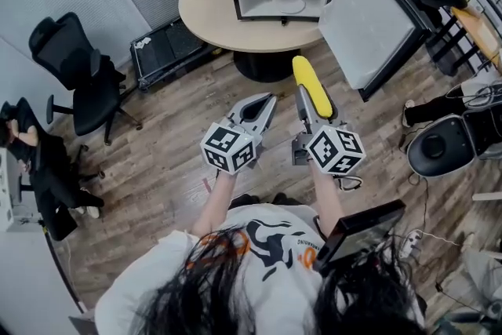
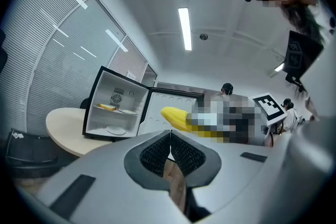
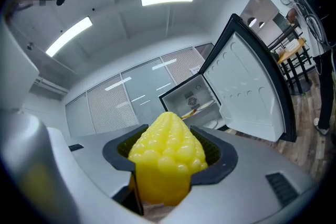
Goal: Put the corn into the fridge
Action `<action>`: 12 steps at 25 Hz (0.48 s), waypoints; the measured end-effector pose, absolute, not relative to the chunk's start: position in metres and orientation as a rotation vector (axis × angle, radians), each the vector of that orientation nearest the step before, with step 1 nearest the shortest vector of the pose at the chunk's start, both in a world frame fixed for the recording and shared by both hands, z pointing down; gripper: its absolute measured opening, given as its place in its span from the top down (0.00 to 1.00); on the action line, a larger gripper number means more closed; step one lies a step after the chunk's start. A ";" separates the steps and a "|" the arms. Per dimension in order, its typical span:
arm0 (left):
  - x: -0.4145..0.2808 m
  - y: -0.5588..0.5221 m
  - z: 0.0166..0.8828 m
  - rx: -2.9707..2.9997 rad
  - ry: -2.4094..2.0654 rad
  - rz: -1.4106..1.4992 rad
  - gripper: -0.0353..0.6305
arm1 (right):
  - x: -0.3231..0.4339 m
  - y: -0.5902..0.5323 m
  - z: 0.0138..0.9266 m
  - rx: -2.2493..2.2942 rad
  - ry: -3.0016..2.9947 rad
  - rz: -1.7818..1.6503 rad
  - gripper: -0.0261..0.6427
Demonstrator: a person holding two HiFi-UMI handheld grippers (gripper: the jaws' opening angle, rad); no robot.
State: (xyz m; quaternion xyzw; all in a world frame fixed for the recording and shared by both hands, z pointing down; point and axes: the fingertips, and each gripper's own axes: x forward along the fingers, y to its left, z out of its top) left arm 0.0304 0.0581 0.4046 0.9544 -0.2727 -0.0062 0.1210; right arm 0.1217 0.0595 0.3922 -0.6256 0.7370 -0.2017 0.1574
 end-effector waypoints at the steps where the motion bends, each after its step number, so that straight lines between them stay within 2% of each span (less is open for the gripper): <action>1: 0.033 0.058 0.405 2.788 -0.799 -0.014 0.93 | 0.124 0.059 0.393 -1.796 2.120 -0.571 0.58; 12: 0.064 0.063 0.416 2.794 -0.828 -0.003 0.93 | 0.144 0.060 0.406 -1.770 2.174 -0.585 0.58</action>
